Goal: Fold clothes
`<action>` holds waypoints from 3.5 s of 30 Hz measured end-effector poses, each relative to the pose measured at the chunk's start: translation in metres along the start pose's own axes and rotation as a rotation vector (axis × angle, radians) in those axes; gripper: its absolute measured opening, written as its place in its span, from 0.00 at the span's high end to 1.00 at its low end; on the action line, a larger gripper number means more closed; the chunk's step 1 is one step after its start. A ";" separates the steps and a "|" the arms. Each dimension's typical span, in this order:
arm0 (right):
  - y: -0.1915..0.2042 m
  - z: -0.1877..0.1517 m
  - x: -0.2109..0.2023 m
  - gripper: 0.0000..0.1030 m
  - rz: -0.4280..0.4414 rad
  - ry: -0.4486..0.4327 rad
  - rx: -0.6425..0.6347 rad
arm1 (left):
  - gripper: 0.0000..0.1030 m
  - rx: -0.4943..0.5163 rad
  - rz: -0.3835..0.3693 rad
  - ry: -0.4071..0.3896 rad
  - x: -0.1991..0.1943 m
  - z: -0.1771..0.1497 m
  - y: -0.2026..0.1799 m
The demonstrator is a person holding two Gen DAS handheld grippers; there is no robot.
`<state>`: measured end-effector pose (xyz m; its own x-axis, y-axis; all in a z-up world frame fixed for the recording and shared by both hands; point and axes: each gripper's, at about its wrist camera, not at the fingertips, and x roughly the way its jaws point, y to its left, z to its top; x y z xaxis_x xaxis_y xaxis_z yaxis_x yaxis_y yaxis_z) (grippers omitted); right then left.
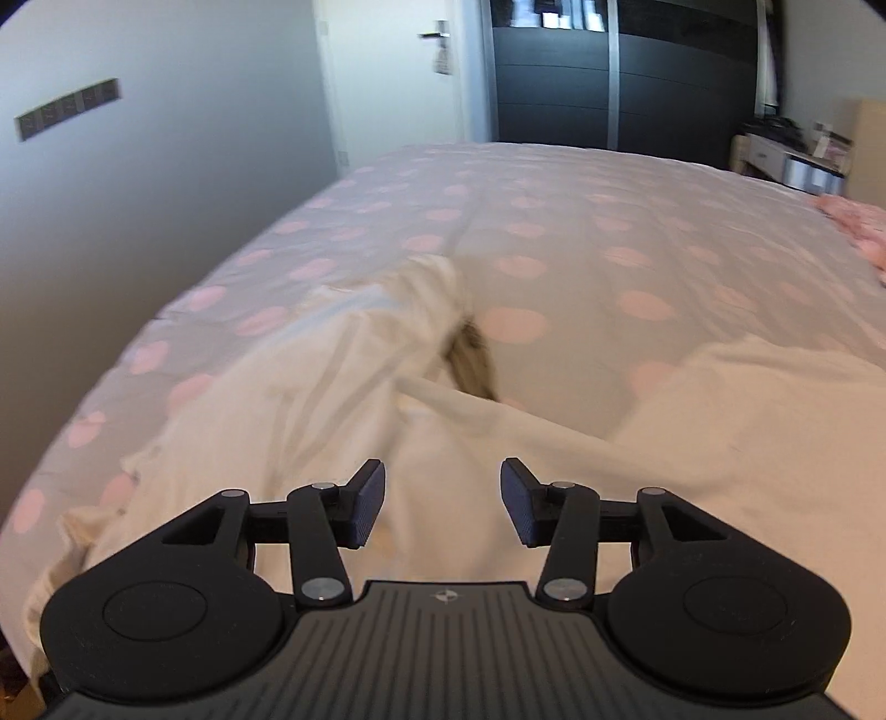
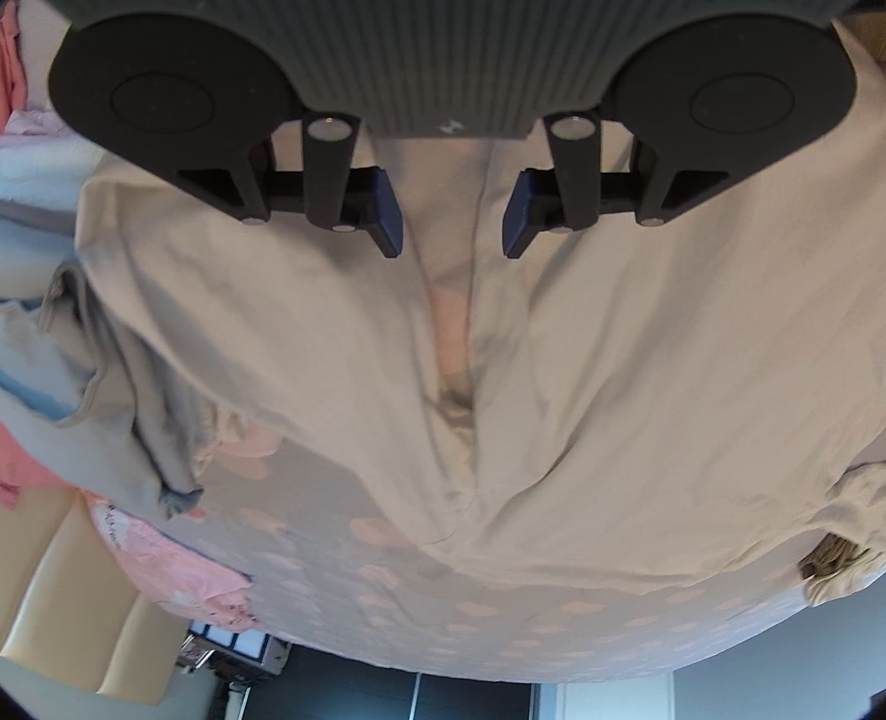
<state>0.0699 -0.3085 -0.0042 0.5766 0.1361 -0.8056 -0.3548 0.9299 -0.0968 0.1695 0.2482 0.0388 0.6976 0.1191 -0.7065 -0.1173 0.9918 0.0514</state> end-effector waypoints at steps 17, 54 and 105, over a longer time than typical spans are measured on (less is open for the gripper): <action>0.020 -0.069 -0.030 0.59 0.124 0.235 0.029 | 0.70 0.397 -0.366 0.447 -0.055 -0.172 -0.076; -0.003 -0.126 -0.027 0.95 0.037 0.502 0.067 | 0.51 0.547 -0.430 0.648 -0.052 -0.226 -0.105; -0.107 -0.030 -0.110 0.94 0.275 0.345 0.081 | 1.00 0.285 -0.563 0.463 -0.131 -0.118 -0.052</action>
<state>0.0222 -0.4336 0.0777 0.1852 0.2728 -0.9441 -0.3934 0.9009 0.1832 0.0013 0.1757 0.0455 0.2245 -0.3749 -0.8995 0.3966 0.8783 -0.2671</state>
